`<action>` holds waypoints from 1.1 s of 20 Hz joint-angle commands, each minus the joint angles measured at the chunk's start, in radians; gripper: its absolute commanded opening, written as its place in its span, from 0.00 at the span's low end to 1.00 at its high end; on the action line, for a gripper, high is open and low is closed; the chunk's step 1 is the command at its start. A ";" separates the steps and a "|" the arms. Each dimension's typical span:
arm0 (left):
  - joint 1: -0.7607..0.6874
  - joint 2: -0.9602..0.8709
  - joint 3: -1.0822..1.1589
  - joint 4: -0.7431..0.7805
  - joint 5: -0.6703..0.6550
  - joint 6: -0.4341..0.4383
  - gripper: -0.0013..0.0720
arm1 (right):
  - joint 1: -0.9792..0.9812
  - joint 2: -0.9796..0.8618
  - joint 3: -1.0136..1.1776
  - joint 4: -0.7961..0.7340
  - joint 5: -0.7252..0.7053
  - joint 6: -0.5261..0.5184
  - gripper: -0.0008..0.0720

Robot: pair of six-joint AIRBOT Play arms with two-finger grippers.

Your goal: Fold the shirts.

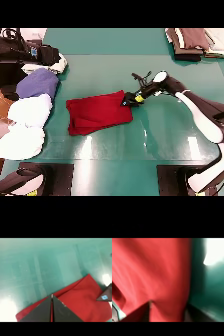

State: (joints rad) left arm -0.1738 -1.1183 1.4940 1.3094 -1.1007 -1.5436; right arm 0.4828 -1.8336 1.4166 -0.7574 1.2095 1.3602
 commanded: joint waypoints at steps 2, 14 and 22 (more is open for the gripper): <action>-0.003 0.000 -0.003 -0.039 0.002 0.006 0.05 | 0.070 -0.091 0.131 0.004 0.010 -0.001 0.07; -0.236 -0.001 -0.003 -0.061 0.132 0.005 0.05 | -0.558 0.334 0.151 -0.476 0.072 0.203 0.03; -0.236 -0.001 -0.003 -0.061 0.144 -0.031 0.05 | -1.139 0.412 0.128 -0.475 0.173 0.233 0.03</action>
State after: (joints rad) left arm -0.4072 -1.1183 1.4906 1.2491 -0.9634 -1.5604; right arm -0.4892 -1.4380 1.5597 -1.2213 1.3403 1.5745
